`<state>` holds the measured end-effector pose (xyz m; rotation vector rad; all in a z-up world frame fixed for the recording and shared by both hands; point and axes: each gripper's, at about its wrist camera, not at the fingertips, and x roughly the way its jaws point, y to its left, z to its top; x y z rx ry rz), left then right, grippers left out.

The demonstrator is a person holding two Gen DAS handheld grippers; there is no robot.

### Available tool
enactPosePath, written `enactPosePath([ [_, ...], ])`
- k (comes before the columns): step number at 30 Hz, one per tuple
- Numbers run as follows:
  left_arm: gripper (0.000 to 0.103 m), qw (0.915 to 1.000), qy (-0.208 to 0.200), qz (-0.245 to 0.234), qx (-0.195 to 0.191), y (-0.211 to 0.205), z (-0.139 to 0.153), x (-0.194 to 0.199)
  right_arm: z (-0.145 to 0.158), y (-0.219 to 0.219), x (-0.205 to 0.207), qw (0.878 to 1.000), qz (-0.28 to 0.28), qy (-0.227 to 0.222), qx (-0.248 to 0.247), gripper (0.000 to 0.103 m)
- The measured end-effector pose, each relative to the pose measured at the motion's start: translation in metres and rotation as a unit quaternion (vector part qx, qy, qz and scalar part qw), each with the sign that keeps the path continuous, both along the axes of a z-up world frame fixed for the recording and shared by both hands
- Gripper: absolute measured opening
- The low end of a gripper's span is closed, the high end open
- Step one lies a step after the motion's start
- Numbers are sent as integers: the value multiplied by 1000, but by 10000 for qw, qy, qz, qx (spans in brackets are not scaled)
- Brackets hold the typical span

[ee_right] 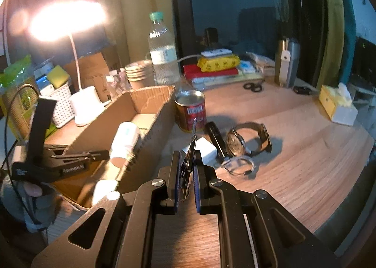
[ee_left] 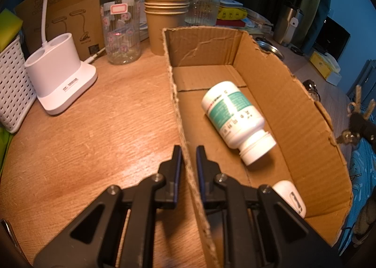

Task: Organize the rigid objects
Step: 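Lift the keys with the right tool and carry them into the box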

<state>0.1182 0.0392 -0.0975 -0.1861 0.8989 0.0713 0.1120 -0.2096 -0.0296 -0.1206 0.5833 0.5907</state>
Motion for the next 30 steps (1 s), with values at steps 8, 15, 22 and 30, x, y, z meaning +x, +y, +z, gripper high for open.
enactPosePath([
  [8,14,10000,-2,1,0,0,0,0,27,9,-17,9992,192,-356,51,10],
  [15,14,10000,-2,0,0,0,0,0,49,22,-32,9969,441,-643,140,10],
  [22,14,10000,-2,0,0,0,0,0,55,41,-40,9945,730,-728,171,10],
  [30,14,10000,-3,1,0,0,0,0,31,65,-34,9944,960,-439,25,10],
])
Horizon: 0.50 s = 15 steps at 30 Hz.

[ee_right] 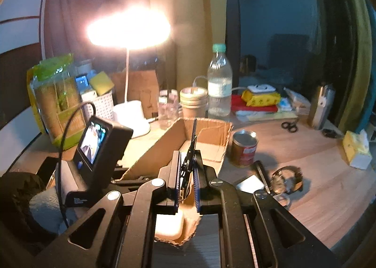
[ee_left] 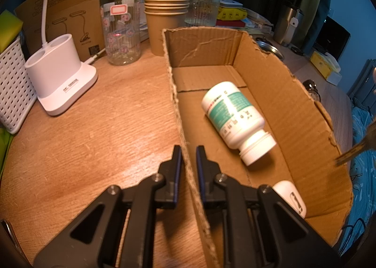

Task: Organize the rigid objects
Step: 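Lift the keys with the right tool and carry them into the box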

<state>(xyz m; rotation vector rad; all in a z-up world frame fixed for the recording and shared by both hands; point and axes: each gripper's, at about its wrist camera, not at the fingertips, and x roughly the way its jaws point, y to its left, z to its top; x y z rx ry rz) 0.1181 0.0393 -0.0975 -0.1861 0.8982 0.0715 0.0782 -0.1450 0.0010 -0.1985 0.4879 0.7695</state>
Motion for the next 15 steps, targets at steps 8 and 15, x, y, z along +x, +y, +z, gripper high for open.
enactPosePath([
  [8,14,10000,1,1,0,0,0,0,-35,18,17,9988,-17,370,-305,10],
  [15,13,10000,-2,4,7,0,0,1,-51,24,24,9973,-133,542,-487,10],
])
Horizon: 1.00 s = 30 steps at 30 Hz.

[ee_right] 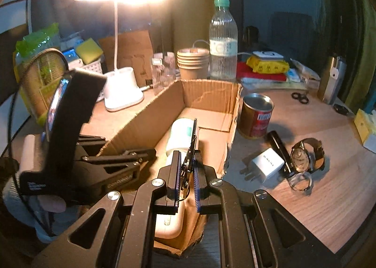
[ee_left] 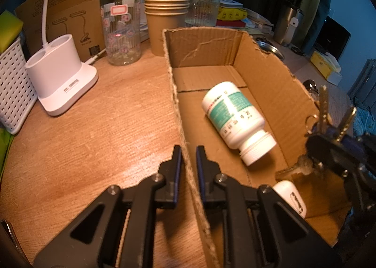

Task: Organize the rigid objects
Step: 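Lift the keys with the right tool and carry them into the box, then open the right tool to drop the keys beside the pill bottle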

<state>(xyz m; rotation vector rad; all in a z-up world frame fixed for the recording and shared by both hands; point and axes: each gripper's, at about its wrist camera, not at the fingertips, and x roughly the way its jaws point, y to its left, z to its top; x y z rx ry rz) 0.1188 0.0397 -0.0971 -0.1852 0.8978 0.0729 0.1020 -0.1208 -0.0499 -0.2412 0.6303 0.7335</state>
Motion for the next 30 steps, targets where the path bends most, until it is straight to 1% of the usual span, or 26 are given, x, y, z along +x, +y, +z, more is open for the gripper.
enactPosePath([
  [5,13,10000,-17,0,29,2,1,0,-4,1,5,9999,-114,13,-113,10],
  [14,13,10000,-25,1,44,4,1,0,-3,3,4,9996,-161,-35,-250,10],
  [19,13,10000,-26,3,44,4,1,0,-3,3,5,9996,-174,19,-237,12],
  [25,13,10000,-28,4,42,4,1,0,0,2,3,9998,-93,84,-144,24],
  [27,13,10000,-26,5,45,4,1,0,2,1,1,9999,-80,71,-115,32],
  [30,13,10000,-30,7,45,5,1,0,6,-1,-1,9999,-96,42,-38,40],
])
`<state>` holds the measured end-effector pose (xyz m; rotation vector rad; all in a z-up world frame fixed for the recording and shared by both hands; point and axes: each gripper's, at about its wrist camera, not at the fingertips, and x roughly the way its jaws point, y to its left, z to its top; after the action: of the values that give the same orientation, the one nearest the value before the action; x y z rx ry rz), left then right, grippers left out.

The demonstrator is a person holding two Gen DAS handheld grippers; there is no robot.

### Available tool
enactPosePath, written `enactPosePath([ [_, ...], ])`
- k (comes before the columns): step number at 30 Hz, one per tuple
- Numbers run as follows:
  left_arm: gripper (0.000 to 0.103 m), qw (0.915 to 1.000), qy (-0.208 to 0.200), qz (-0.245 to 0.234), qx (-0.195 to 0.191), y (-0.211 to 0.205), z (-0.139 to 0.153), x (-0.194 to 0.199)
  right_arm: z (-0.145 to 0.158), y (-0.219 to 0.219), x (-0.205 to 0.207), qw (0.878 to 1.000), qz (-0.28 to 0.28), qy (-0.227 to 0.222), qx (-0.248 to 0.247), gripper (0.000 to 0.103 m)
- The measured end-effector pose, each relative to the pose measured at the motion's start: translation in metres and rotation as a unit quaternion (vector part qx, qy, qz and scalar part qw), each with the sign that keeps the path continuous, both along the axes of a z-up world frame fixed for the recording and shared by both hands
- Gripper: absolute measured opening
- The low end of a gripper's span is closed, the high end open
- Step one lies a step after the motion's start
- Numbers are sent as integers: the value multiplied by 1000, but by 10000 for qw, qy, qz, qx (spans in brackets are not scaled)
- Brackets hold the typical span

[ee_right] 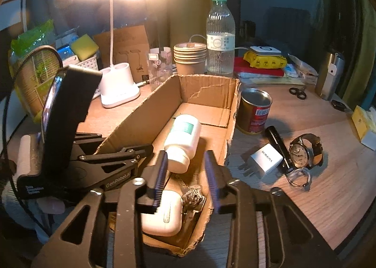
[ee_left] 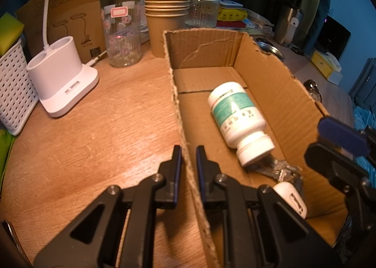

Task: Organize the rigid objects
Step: 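Open the right tool to drop the keys beside the pill bottle, then move the right tool out of the box to the white charger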

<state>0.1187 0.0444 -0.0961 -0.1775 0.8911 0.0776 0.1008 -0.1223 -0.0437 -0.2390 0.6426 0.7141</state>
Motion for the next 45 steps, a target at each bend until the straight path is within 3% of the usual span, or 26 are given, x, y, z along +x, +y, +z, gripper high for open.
enactPosePath([
  [23,14,10000,-6,0,1,0,0,0,19,-43,13,9966,-641,-207,476,51],
  [40,14,10000,-18,9,-7,-2,1,0,0,-100,51,9873,-1492,-41,537,52],
  [45,14,10000,-19,9,-3,-2,1,0,-10,-91,58,9897,-1362,50,435,62],
])
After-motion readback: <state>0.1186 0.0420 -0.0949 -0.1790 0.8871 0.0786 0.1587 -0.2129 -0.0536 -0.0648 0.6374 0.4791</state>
